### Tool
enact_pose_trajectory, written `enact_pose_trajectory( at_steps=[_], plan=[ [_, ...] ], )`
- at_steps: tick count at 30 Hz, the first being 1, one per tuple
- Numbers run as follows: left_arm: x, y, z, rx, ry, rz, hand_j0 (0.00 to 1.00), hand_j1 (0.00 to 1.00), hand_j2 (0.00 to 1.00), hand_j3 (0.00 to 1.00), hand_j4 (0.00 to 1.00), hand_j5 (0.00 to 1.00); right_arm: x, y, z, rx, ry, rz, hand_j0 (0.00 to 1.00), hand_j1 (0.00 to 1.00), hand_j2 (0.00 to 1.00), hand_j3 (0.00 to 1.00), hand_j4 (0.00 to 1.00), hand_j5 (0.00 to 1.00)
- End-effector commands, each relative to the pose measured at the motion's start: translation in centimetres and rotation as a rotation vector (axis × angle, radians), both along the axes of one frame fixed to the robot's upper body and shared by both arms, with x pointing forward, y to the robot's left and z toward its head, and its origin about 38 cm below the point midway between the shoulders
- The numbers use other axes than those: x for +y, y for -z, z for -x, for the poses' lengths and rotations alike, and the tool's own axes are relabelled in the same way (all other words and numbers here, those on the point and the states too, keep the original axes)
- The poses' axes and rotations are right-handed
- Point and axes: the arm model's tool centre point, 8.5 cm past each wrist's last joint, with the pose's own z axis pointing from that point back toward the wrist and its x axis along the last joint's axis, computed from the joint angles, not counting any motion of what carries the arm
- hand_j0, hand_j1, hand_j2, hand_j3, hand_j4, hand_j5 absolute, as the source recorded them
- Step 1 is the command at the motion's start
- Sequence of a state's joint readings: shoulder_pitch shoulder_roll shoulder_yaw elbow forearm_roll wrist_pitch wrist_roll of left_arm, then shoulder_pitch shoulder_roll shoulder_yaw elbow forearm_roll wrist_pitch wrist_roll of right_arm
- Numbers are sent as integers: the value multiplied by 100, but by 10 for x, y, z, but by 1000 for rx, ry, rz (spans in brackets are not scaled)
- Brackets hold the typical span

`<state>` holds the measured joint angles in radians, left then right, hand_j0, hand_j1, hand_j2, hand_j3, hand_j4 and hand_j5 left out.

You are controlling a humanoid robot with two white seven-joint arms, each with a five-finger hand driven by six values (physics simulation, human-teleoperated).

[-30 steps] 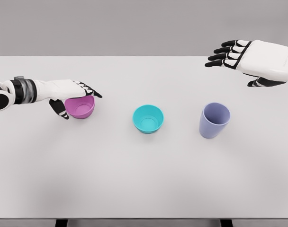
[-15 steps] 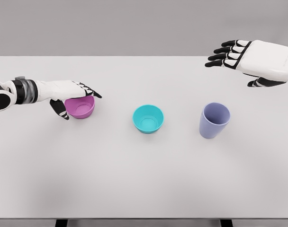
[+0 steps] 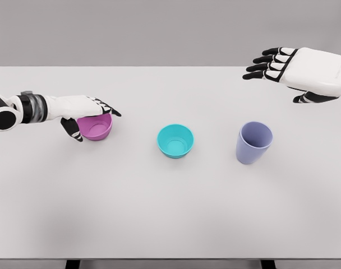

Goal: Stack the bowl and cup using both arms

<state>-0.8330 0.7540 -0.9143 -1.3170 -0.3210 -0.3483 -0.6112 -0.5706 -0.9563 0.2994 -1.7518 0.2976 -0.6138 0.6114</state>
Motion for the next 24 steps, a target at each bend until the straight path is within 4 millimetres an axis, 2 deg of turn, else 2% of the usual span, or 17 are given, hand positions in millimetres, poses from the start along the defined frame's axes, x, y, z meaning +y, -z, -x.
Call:
enact_pose_trajectory(
  at_steps=[1,9,24],
  plan=[
    [1,0,-1,0,-7,1,100,100,100,100,100,100,0,-1,0,2,2,-5,100,100,100,100,100,100],
    [2,3,0,6,-9,-1,86,86,86,86,86,86,0,-1,0,2,2,-5,100,100,100,100,100,100],
    [-2,-9,0,-16,11,12,77,77,77,77,77,77,0,-1,0,2,2,-5,100,100,100,100,100,100]
  ],
)
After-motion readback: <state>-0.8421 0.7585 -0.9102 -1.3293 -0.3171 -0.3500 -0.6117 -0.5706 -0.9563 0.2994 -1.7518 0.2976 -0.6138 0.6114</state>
